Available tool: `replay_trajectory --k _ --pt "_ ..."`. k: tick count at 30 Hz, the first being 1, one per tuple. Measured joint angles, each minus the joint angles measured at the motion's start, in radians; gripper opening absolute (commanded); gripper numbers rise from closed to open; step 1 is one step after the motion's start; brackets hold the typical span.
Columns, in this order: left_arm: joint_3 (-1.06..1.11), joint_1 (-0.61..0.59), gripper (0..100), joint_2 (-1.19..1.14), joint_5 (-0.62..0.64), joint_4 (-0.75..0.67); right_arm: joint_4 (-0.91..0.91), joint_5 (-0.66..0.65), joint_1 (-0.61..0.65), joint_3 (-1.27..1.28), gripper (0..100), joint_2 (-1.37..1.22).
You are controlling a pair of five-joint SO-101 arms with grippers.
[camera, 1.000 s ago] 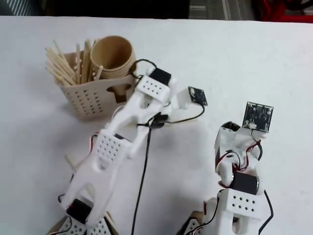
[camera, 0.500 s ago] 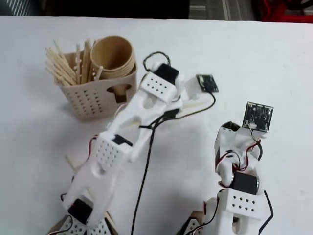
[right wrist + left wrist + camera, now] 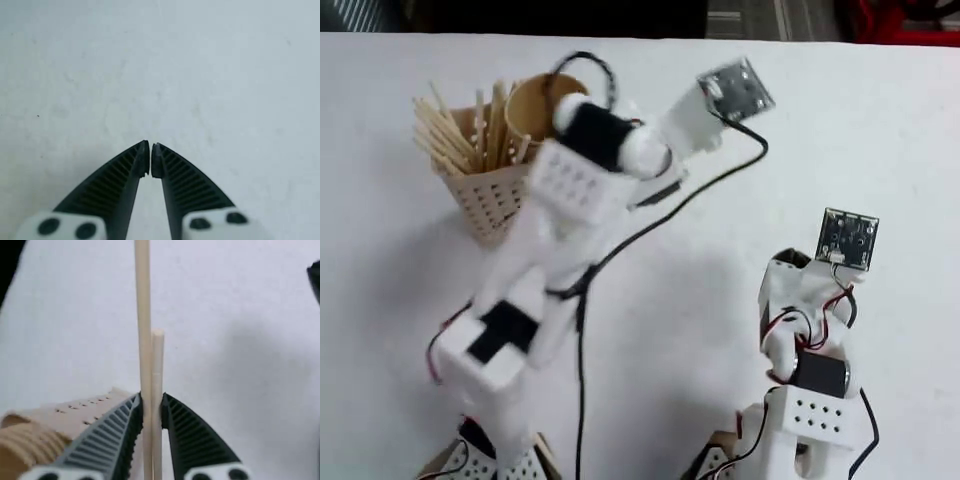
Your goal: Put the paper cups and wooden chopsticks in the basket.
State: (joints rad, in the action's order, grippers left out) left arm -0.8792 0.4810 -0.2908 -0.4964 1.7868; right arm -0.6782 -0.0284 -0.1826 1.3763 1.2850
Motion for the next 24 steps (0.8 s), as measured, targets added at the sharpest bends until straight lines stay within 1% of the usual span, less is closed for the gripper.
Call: replay_trajectory --k 6,8,11,16,19,21,24 --pt "0.000 0.000 2 0.255 0.077 0.000 0.000 0.000 0.000 0.000 2.4 0.000" --pt "0.000 -0.021 2 0.331 0.103 -0.017 0.000 0.000 0.000 0.000 2.4 0.000" --pt "0.000 -0.087 2 0.422 0.127 -0.064 0.000 0.000 0.000 0.000 2.4 0.000" --pt "0.000 -0.215 2 0.523 0.133 -0.155 0.000 0.000 0.000 0.000 2.4 0.000" --pt "0.000 -0.250 2 0.565 0.140 -0.198 0.000 0.000 0.003 0.000 2.4 0.000" --pt "0.000 -0.275 2 0.578 0.180 -0.224 0.000 0.000 0.005 0.000 2.4 0.000" --pt "0.000 -0.330 2 0.582 0.273 -0.278 0.000 0.000 0.005 0.000 2.4 0.000"
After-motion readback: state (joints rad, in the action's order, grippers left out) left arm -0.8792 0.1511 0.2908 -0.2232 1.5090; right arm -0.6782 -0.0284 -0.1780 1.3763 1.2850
